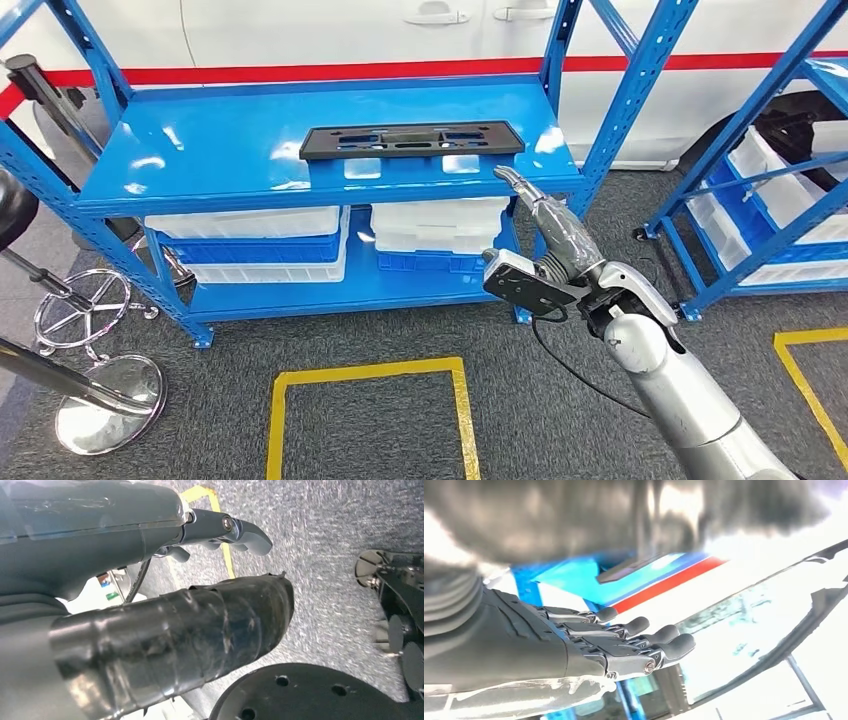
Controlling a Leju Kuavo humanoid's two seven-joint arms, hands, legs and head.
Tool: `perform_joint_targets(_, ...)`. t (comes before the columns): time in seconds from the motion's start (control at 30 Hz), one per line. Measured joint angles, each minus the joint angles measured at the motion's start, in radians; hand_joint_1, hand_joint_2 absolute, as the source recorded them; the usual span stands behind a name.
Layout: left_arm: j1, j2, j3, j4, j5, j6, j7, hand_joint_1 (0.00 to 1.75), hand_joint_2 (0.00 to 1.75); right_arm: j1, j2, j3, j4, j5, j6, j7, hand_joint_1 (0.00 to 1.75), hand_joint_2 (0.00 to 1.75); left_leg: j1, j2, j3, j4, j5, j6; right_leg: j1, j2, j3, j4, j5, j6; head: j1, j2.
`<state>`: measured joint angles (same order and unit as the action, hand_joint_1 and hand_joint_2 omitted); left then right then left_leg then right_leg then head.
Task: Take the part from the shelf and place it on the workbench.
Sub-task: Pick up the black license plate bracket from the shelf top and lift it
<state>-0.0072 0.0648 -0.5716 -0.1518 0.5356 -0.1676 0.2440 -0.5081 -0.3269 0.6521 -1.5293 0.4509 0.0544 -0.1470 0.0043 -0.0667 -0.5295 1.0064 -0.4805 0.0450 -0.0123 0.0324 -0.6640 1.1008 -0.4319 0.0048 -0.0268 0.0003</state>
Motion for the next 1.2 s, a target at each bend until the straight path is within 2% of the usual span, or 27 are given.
perform_joint_targets(0.03, 0.000, -0.001, 0.000, 0.000, 0.000, 0.000, 0.000, 0.00, 0.00, 0.000, -0.002, 0.002, 0.001, 0.000, 0.000, 0.000, 0.00, 1.75, 0.002, -0.008, 0.000, -0.001, -0.004, -0.005, 0.002, 0.016, 0.013, -0.044, 0.021, -0.006, -0.001, 0.000)
perform_joint_targets(0.07, -0.001, -0.002, -0.001, 0.000, 0.000, 0.000, 0.000, 0.00, 0.00, 0.000, -0.003, 0.003, 0.002, 0.000, 0.001, 0.000, 0.00, 1.75, 0.005, -0.016, 0.000, -0.001, -0.005, -0.011, 0.005, 0.027, 0.018, -0.068, 0.027, -0.012, -0.001, 0.000)
perform_joint_targets(0.13, -0.001, -0.002, -0.001, 0.000, 0.000, -0.001, 0.000, 0.00, 0.00, -0.001, -0.005, 0.004, 0.002, 0.000, 0.001, -0.001, 0.00, 1.75, 0.006, -0.026, 0.000, 0.001, -0.003, -0.023, 0.006, 0.018, 0.031, -0.085, 0.024, -0.022, -0.001, 0.000)
perform_joint_targets(0.2, 0.000, 0.000, -0.002, 0.000, -0.001, -0.001, -0.001, 0.00, 0.00, -0.002, -0.005, 0.004, 0.001, 0.000, 0.001, -0.003, 0.00, 1.75, 0.003, -0.001, -0.011, 0.035, -0.008, -0.031, 0.002, 0.000, 0.055, -0.097, 0.020, -0.033, -0.002, 0.000)
perform_joint_targets(0.27, -0.002, 0.001, -0.002, 0.000, -0.001, -0.001, -0.001, 0.00, 0.00, -0.003, -0.005, 0.004, 0.001, -0.001, 0.001, -0.006, 0.00, 1.75, 0.003, 0.038, -0.069, 0.137, -0.042, -0.039, 0.001, -0.019, 0.078, -0.105, 0.008, -0.042, -0.002, 0.000)
perform_joint_targets(0.33, -0.003, 0.002, -0.002, 0.000, -0.001, -0.002, -0.001, 0.00, 0.00, -0.002, -0.005, 0.004, 0.001, -0.002, 0.001, -0.009, 0.00, 0.87, 0.006, 0.053, -0.152, 0.256, -0.088, -0.048, 0.002, -0.041, 0.094, -0.105, -0.008, -0.045, -0.003, 0.000)
perform_joint_targets(0.37, -0.002, 0.002, -0.002, 0.000, -0.001, -0.002, -0.001, 0.00, 0.00, -0.001, -0.005, 0.004, 0.002, -0.003, 0.001, -0.009, 0.00, 0.44, 0.008, 0.056, -0.180, 0.283, -0.091, -0.051, 0.002, -0.049, 0.104, -0.105, -0.017, -0.044, -0.003, 0.000)
perform_joint_targets(0.4, -0.002, 0.002, -0.002, 0.000, -0.001, -0.002, -0.001, 0.00, 0.00, -0.001, -0.005, 0.004, 0.002, -0.003, 0.000, -0.009, 0.00, 0.00, 0.009, 0.058, -0.188, 0.274, -0.072, -0.053, 0.002, -0.055, 0.115, -0.104, -0.026, -0.042, -0.003, 0.000)
perform_joint_targets(0.43, 0.000, 0.003, -0.002, 0.000, -0.001, -0.002, -0.002, 0.00, 0.00, -0.001, -0.004, 0.004, 0.001, -0.003, -0.001, -0.009, 0.00, 0.00, 0.010, 0.061, -0.177, 0.227, -0.031, -0.053, 0.001, -0.059, 0.128, -0.104, -0.035, -0.039, -0.003, 0.000)
perform_joint_targets(0.47, 0.003, 0.004, -0.002, 0.000, -0.001, -0.001, -0.002, 0.00, 0.00, -0.001, -0.004, 0.004, 0.001, -0.003, -0.003, -0.010, 0.00, 0.00, 0.010, 0.065, -0.154, 0.155, 0.020, -0.050, 0.001, -0.062, 0.141, -0.104, -0.045, -0.035, -0.003, 0.000)
perform_joint_targets(0.5, 0.006, 0.005, -0.002, 0.001, 0.000, -0.001, -0.003, 0.00, 0.00, -0.001, -0.004, 0.004, 0.001, -0.002, -0.005, -0.010, 0.00, 0.00, 0.008, 0.068, -0.129, 0.088, 0.054, -0.047, 0.002, -0.066, 0.153, -0.103, -0.055, -0.031, -0.003, 0.000)
perform_joint_targets(0.53, 0.008, 0.006, -0.002, 0.001, 0.000, 0.000, -0.003, 0.00, 0.00, -0.001, -0.003, 0.004, 0.001, -0.001, -0.007, -0.010, 0.00, 0.00, 0.005, 0.071, -0.109, 0.039, 0.069, -0.042, 0.003, -0.069, 0.160, -0.102, -0.064, -0.025, -0.003, 0.000)
perform_joint_targets(0.57, 0.009, 0.007, -0.002, 0.002, 0.000, 0.000, -0.004, 0.00, 0.00, -0.001, -0.003, 0.004, 0.001, 0.000, -0.009, -0.011, 0.00, 0.00, 0.002, 0.073, -0.099, 0.013, 0.074, -0.036, 0.004, -0.071, 0.164, -0.101, -0.071, -0.018, -0.002, 0.000)
perform_joint_targets(0.6, 0.010, 0.007, -0.002, 0.002, 0.000, 0.000, -0.005, 0.00, 0.00, -0.001, -0.003, 0.004, 0.001, 0.000, -0.010, -0.010, 0.00, 0.00, 0.000, 0.073, -0.096, 0.008, 0.065, -0.029, 0.006, -0.073, 0.166, -0.097, -0.074, -0.012, -0.002, 0.000)
perform_joint_targets(0.67, 0.009, 0.007, -0.002, 0.002, 0.002, 0.000, -0.006, 0.00, 0.00, -0.001, -0.003, 0.004, 0.000, 0.000, -0.013, -0.008, 0.00, 0.00, 0.002, 0.071, -0.083, 0.000, 0.069, -0.016, 0.005, -0.072, 0.166, -0.082, -0.076, -0.001, -0.002, 0.000)
perform_joint_targets(0.7, 0.009, 0.007, -0.002, 0.002, 0.004, 0.000, -0.006, 0.00, 0.00, -0.001, -0.003, 0.004, -0.001, 0.000, -0.016, -0.006, 0.00, 0.00, 0.004, 0.070, -0.074, -0.004, 0.067, -0.010, 0.004, -0.066, 0.157, -0.056, -0.075, 0.002, -0.002, 0.000)
perform_joint_targets(0.73, 0.008, 0.006, -0.002, 0.002, 0.006, 0.000, -0.006, 0.00, 0.00, -0.002, -0.004, 0.004, -0.001, 0.000, -0.018, -0.002, 0.00, 0.00, 0.006, 0.069, -0.065, -0.008, 0.065, -0.005, 0.002, -0.058, 0.133, -0.013, -0.081, 0.006, -0.002, 0.000)
perform_joint_targets(0.77, 0.007, 0.006, -0.002, 0.002, 0.009, 0.000, -0.006, 0.00, 0.00, -0.001, -0.005, 0.004, -0.001, 0.000, -0.020, 0.002, 0.00, 0.00, 0.006, 0.068, -0.057, -0.011, 0.061, 0.000, -0.001, -0.050, 0.096, 0.046, -0.096, 0.010, -0.002, 0.000)
perform_joint_targets(0.83, 0.004, 0.006, -0.002, 0.002, 0.013, 0.001, -0.006, 0.00, 0.00, 0.002, -0.007, 0.004, 0.003, 0.002, -0.021, 0.010, 0.00, 0.87, 0.006, 0.063, -0.048, -0.011, 0.049, 0.006, -0.002, -0.040, 0.010, 0.164, -0.147, 0.018, -0.002, 0.000)
perform_joint_targets(0.87, 0.003, 0.006, -0.002, 0.002, 0.015, 0.001, -0.007, 0.00, 0.00, 0.004, -0.008, 0.004, 0.006, 0.004, -0.022, 0.015, 0.00, 1.31, 0.005, 0.060, -0.041, -0.010, 0.042, 0.006, -0.002, -0.039, -0.021, 0.195, -0.164, 0.020, -0.002, 0.000)
perform_joint_targets(0.9, 0.003, 0.006, -0.002, 0.002, 0.017, 0.001, -0.007, 0.00, 0.00, 0.006, -0.008, 0.004, 0.009, 0.009, -0.024, 0.021, 0.00, 1.75, 0.005, 0.057, -0.032, -0.010, 0.035, 0.006, -0.002, -0.038, -0.037, 0.194, -0.162, 0.020, -0.002, 0.000)
perform_joint_targets(0.93, 0.003, 0.006, -0.002, 0.002, 0.019, 0.002, -0.007, 0.00, 0.00, 0.006, -0.009, 0.004, 0.012, 0.018, -0.028, 0.028, 0.00, 1.75, 0.004, 0.055, -0.021, -0.010, 0.027, 0.005, -0.001, -0.038, -0.036, 0.159, -0.134, 0.018, -0.002, 0.000)
perform_joint_targets(1.0, 0.005, 0.004, -0.002, 0.002, 0.021, 0.003, -0.007, 0.00, 0.00, 0.006, -0.011, 0.003, 0.019, 0.036, -0.036, 0.045, 0.00, 1.75, 0.002, 0.052, 0.003, -0.009, 0.010, 0.001, 0.003, -0.036, -0.005, 0.031, -0.035, 0.006, -0.002, 0.000)
perform_joint_targets(1.03, 0.005, 0.002, -0.002, 0.002, 0.021, 0.004, -0.008, 0.00, 0.00, 0.007, -0.013, 0.002, 0.024, 0.044, -0.040, 0.053, 0.00, 1.75, 0.001, 0.049, 0.010, -0.008, 0.001, -0.003, 0.006, -0.035, 0.009, -0.026, -0.003, -0.001, -0.001, 0.000)
perform_joint_targets(1.07, 0.005, 0.001, -0.002, 0.002, 0.022, 0.004, -0.008, 0.00, 0.00, 0.008, -0.015, 0.000, 0.030, 0.051, -0.043, 0.060, 0.00, 1.75, -0.001, 0.047, 0.014, -0.008, -0.006, -0.008, 0.009, -0.034, 0.020, -0.061, 0.017, -0.009, -0.001, 0.000)
perform_joint_targets(1.13, 0.005, 0.000, -0.002, 0.002, 0.024, 0.006, -0.010, 0.00, 0.00, 0.013, -0.018, -0.006, 0.041, 0.067, -0.053, 0.070, 0.00, 1.75, -0.003, 0.044, 0.018, -0.002, -0.014, -0.020, 0.011, -0.031, 0.029, -0.078, 0.016, -0.020, -0.001, 0.000)
perform_joint_targets(1.2, 0.004, 0.000, -0.002, 0.002, 0.026, 0.008, -0.011, 0.00, 0.00, 0.020, -0.018, -0.012, 0.047, 0.085, -0.064, 0.073, 0.00, 1.75, -0.003, 0.047, 0.017, 0.019, -0.021, -0.029, 0.005, -0.031, 0.047, -0.085, 0.018, -0.030, -0.001, 0.000)
